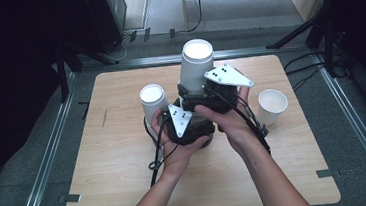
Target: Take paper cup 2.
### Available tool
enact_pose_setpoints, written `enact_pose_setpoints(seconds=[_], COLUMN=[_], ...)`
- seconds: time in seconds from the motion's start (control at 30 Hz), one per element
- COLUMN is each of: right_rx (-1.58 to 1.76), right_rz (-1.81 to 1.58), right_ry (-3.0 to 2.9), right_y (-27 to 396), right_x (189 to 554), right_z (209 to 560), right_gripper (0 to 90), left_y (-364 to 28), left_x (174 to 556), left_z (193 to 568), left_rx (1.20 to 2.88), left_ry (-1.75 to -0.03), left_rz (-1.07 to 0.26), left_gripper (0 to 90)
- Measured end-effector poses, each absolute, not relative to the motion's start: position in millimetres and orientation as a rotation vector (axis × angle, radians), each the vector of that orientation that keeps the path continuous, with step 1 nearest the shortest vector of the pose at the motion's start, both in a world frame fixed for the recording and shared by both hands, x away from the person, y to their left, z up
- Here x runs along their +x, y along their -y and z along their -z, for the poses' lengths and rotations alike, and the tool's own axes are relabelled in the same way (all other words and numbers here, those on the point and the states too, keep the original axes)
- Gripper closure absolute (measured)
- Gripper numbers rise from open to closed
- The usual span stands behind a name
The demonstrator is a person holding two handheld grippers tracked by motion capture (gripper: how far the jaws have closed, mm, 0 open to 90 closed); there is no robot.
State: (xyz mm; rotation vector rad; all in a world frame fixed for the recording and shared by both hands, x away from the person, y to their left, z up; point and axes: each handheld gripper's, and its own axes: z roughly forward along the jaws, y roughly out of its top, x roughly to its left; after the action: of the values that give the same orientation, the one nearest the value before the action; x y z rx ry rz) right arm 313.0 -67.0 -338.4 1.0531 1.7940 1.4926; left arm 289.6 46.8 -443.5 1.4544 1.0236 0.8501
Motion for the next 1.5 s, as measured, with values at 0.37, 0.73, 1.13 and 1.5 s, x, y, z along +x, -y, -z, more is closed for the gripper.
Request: enact_pose_setpoints(seconds=[0.37, 0.73, 1.13, 1.5], right_rx=[1.049, 1.059, 1.036, 1.044], right_rz=[-1.517, -1.552, -1.542, -1.542], right_ry=[-1.810, -1.788, -1.761, -1.766], right_y=[65.3, 65.6, 63.3, 63.0], right_x=[319.1, 321.3, 319.0, 319.7], right_z=[339.8, 340.2, 340.0, 339.0], right_gripper=[4.9, 6.5, 10.2, 10.4], left_y=[-47.0, -47.2, -47.4, -47.4], left_x=[289.3, 289.3, 289.4, 289.7], left_z=[444.4, 444.5, 444.4, 444.6], left_rx=[1.448, 1.448, 1.449, 1.446], left_ry=[-1.020, -1.017, -1.016, -1.016], left_rz=[-0.850, -0.849, -0.851, -0.849], left_gripper=[2.7, 2.9, 3.0, 3.0])
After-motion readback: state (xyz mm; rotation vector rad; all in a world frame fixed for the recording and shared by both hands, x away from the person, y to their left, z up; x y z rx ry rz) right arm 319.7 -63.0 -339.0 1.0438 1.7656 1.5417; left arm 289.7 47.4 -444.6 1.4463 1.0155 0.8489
